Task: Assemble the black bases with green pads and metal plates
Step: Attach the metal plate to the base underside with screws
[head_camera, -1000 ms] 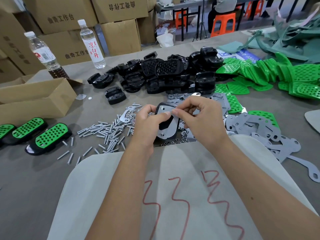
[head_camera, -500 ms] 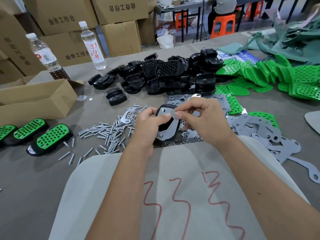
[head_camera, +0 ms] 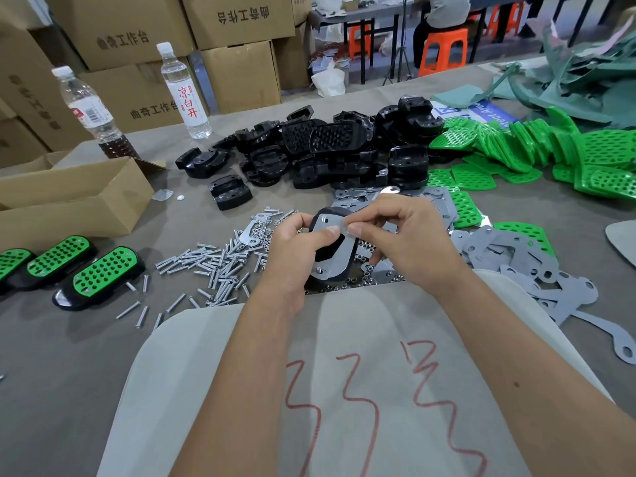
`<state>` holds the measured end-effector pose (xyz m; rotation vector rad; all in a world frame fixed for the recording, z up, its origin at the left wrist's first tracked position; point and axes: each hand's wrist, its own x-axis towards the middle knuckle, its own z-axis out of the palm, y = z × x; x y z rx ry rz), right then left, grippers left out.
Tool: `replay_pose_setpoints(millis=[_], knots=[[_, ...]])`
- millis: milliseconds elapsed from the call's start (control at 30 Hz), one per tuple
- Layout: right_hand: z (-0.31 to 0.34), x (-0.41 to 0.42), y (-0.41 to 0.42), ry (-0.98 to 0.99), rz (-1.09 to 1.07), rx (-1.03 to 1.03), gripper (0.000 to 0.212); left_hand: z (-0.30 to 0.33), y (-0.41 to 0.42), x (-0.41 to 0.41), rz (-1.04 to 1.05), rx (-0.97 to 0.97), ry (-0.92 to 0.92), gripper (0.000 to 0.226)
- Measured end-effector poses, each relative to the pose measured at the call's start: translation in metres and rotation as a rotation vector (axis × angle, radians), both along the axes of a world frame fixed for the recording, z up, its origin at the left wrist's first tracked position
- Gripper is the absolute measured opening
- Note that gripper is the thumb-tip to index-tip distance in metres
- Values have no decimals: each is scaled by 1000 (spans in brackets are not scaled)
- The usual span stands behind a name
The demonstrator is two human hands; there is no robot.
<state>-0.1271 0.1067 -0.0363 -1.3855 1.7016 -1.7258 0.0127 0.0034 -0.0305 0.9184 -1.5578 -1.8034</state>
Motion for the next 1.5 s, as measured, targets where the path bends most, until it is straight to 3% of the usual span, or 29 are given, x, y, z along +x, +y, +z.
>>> replay_pose_setpoints(millis=[367, 700, 900, 1033, 1133, 1267, 1500], knots=[[-3, 4, -2, 9, -106, -37, 13, -1, 2, -2, 9, -16, 22, 16], [-3, 0, -2, 8, -26, -6, 7, -1, 1, 0, 8, 5, 15, 19], [-5, 4, -4, -36, -120, -39, 28, 0, 4, -2, -5, -16, 17, 12], [-4, 4, -2, -74, -36, -41, 7, 1, 3, -2, 29, 4, 32, 21], [-4, 4, -3, -82, -2, -36, 17, 0, 3, -2, 49, 1, 24, 23], [-5, 6, -4, -87, -71, -33, 5, -1, 4, -4, 61, -12, 9, 12], [-6, 8, -5, -57, -196, -63, 25, -3, 6, -5, 43, -53, 25, 13]])
